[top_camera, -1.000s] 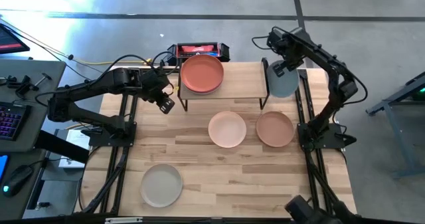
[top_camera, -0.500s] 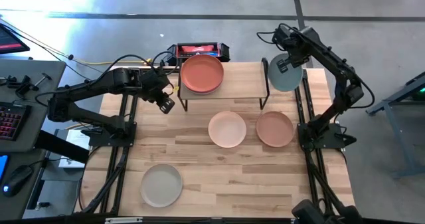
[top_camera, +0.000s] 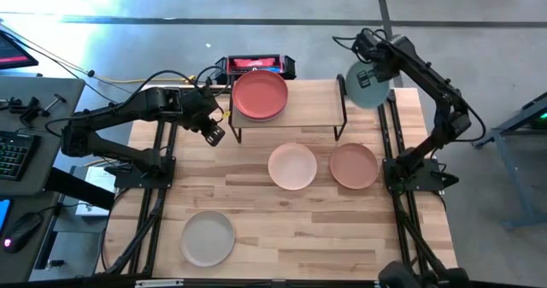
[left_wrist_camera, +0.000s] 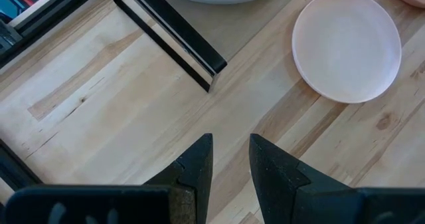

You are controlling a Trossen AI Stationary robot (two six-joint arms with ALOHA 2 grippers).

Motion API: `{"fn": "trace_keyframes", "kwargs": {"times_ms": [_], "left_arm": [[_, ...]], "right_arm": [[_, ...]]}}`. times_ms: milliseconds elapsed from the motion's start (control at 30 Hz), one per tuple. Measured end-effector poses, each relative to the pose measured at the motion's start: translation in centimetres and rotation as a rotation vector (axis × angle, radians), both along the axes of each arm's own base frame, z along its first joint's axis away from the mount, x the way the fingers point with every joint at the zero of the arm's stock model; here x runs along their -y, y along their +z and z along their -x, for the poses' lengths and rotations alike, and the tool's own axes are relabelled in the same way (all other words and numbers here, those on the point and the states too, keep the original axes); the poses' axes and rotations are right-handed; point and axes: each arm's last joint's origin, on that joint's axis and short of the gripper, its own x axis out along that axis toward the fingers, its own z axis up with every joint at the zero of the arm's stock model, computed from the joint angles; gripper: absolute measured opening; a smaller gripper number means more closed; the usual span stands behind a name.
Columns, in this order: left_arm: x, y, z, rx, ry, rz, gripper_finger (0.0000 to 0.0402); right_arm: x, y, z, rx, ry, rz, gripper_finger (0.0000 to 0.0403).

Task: Place and stack plates onto a shelf
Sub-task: Put the light blue plate on the shelf

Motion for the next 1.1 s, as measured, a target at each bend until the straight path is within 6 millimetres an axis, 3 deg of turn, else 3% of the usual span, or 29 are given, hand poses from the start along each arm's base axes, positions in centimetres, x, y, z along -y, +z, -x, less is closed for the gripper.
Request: {"fn": "trace_keyframes", "kwargs": {"times_ms": [733, 1100], "left_arm": [[0.0, 0.0, 0.0, -0.003, 0.005, -0.009, 0.0087], [0.0, 0.0, 0.0, 0.0, 0.013, -0.006, 0.0087]], "right_arm": [[-2.3, 5.4, 1.2, 0.296, -0.015, 0.395, 0.0], [-3.6, 6.8, 1.2, 0.604, 0.111, 0.321, 0.0]]}}
